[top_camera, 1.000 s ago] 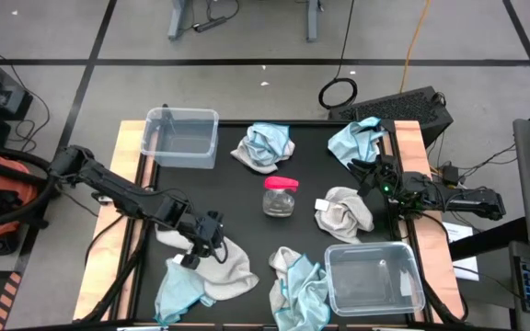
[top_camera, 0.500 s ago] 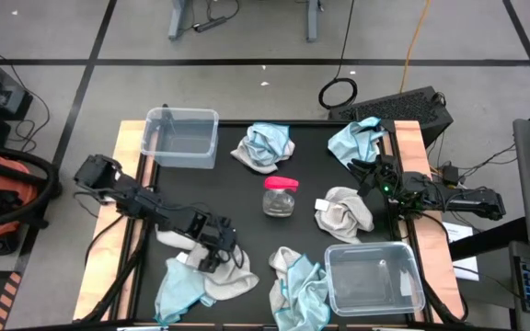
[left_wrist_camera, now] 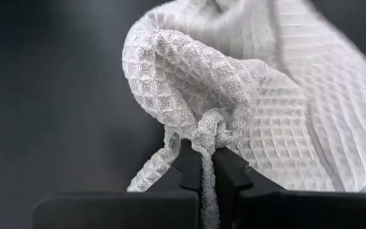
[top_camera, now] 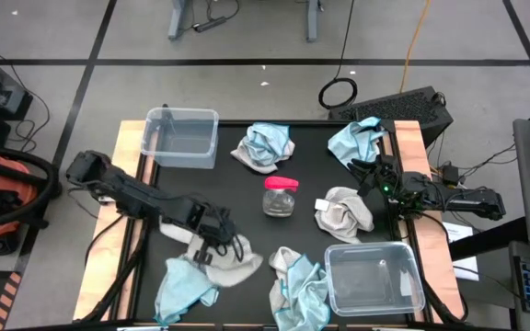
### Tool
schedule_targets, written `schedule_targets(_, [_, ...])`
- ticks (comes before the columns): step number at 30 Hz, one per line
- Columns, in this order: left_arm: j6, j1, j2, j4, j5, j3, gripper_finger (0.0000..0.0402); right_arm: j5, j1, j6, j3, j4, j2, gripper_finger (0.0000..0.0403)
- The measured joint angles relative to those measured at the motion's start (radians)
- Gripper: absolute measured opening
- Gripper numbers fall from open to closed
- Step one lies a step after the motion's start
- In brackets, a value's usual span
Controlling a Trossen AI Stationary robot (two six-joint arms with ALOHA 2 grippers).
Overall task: Sort microfiber towel by color & place in baskets
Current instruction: Put the gray towel into the top transparent bin
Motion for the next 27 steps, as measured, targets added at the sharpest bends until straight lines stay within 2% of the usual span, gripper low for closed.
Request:
schedule_targets(7, [0.001,0.121,-0.265,-0.144,-0.190,0.048,0.0010,0.000,0.000,0.000,0.000,-0.001,0.000,0.0153])
schedule_targets(15, [0.146,0.297,-0.513,-0.188,-0.543,0.200,0.0010,0.000,0.000,0.000,0.000,-0.001,0.000,0.0153])
schedule_targets(20, [0.298,0.445,-0.561,-0.175,-0.682,0.298,0.0010,0.000,0.000,0.000,0.000,-0.001,0.000,0.0153])
schedule_targets(27, [0.445,0.660,-0.559,-0.146,-0.738,0.367,0.0010,0.000,0.000,0.000,0.000,-0.001,0.000,0.0153])
